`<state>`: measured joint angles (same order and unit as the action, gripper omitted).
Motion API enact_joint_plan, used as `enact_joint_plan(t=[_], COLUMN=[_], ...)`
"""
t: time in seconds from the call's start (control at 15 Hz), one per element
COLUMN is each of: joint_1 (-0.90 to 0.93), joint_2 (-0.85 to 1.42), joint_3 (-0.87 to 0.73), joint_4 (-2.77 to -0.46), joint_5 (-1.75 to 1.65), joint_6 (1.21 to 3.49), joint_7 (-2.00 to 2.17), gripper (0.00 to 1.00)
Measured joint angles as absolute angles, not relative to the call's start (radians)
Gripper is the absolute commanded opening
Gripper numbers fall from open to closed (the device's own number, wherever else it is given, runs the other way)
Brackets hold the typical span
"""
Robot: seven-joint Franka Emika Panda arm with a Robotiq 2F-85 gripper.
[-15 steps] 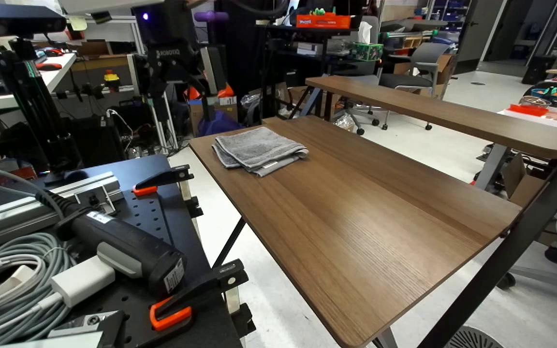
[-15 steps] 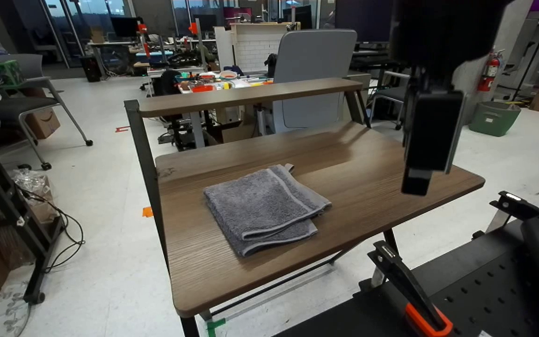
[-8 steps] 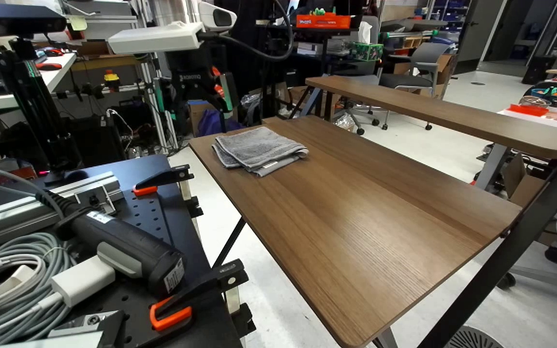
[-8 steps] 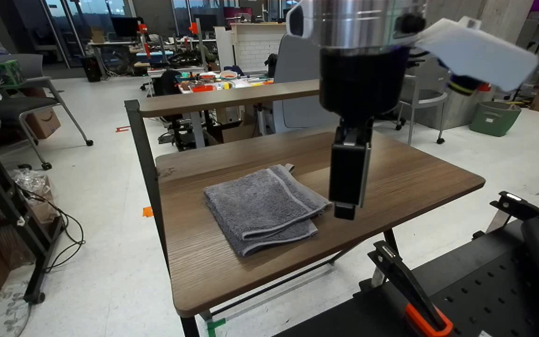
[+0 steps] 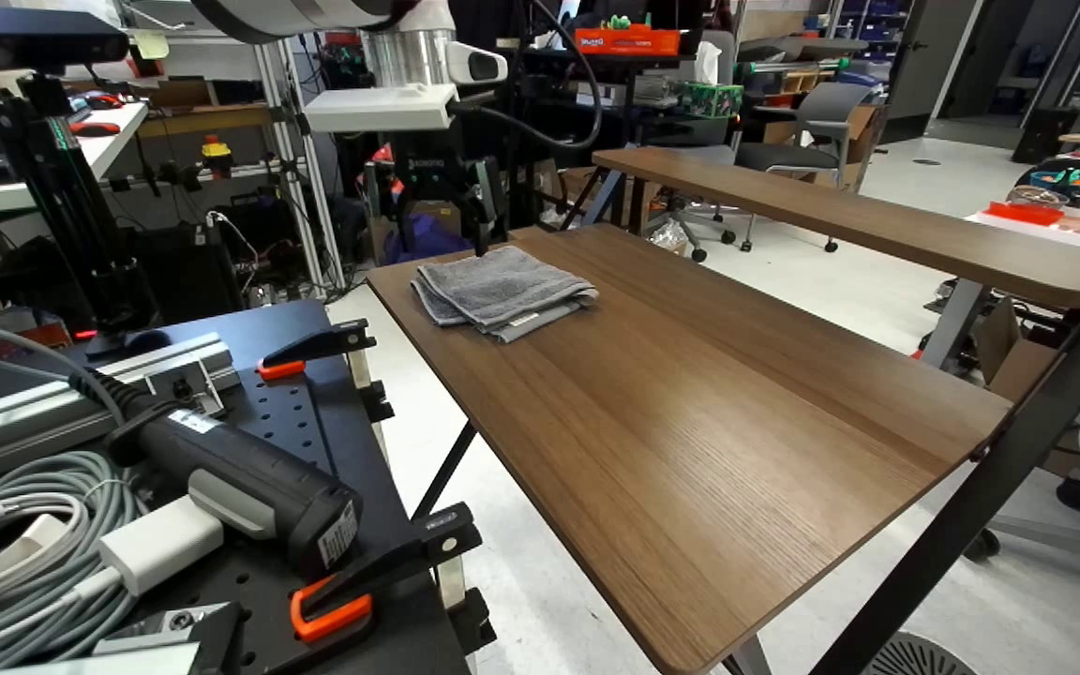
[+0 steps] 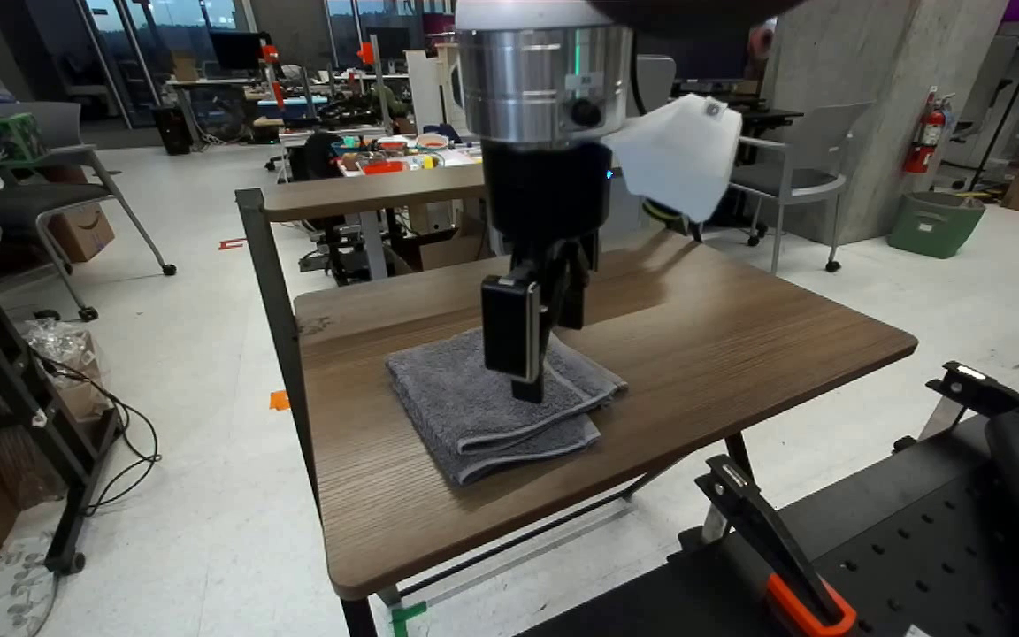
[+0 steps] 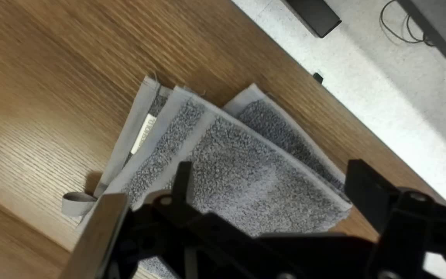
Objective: Move the towel to the right
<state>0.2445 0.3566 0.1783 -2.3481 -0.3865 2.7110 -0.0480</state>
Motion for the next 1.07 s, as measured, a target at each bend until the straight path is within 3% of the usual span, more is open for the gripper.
enact_joint_plan(t=[1.07], joint_1=[0.343], joint_2=[0.704], joint_3=[0.012], joint_4=[-1.968], joint_5=[-0.358], joint_6=[2.697], joint_7=[0.091], gripper=[1.00])
